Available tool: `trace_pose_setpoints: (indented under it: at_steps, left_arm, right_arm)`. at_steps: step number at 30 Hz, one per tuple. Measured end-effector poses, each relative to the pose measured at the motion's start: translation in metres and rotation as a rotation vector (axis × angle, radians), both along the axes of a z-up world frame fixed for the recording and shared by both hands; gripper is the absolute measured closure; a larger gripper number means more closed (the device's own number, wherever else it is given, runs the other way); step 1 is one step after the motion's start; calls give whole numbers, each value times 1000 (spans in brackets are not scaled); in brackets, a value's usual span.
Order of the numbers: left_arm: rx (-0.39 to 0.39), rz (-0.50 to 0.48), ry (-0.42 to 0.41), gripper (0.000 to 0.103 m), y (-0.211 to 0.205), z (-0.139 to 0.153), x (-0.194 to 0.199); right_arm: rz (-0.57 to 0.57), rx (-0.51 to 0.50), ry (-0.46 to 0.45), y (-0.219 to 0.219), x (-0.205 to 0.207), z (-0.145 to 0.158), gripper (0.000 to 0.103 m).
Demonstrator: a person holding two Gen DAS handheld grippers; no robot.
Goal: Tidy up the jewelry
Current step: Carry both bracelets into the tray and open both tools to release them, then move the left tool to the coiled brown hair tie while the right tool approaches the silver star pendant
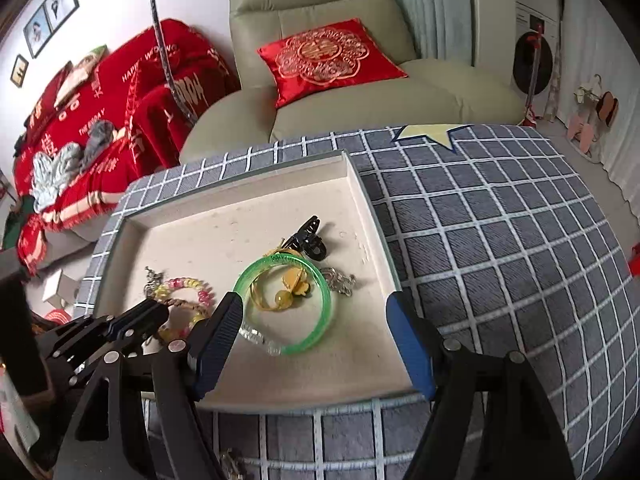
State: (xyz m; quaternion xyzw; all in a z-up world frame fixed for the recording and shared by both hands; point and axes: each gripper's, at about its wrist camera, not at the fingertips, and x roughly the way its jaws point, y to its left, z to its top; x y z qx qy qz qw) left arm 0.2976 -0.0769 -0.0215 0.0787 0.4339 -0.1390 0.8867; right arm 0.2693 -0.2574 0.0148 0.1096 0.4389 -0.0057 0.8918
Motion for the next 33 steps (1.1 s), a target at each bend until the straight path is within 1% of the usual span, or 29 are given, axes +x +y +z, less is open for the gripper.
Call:
trace_pose_setpoints:
  at_steps: [5, 10, 14, 27, 28, 29, 30, 31, 33]
  left_arm:
    - [-22, 5, -14, 80, 5, 5, -3]
    - [-27, 5, -11, 79, 5, 9, -1]
    - [-52, 16, 0, 79, 8, 11, 1]
    - [-104, 35, -31, 79, 22, 34, -7]
    - [-107, 34, -32, 53, 23, 36, -8]
    - [-105, 38, -30, 0, 24, 38, -9]
    - [-98, 57, -36, 0, 26, 39, -11]
    - [-101, 74, -70, 0, 29, 42, -13]
    - [-113, 64, -67, 0, 29, 41, -14]
  right_arm:
    - [-30, 39, -20, -10, -20, 6, 26]
    - [-42, 70, -14, -16, -33, 4, 26]
    - [-39, 74, -8, -15, -41, 2, 26]
    - [-35, 87, 7, -14, -62, -1, 26]
    - [-33, 86, 10, -13, -63, -1, 26]
    - [-30, 84, 12, -12, -64, -1, 26]
    - [-28, 82, 14, -12, -65, -1, 26]
    - [-26, 79, 13, -11, -67, -1, 25]
    - [-21, 75, 17, -10, -69, 0, 24]
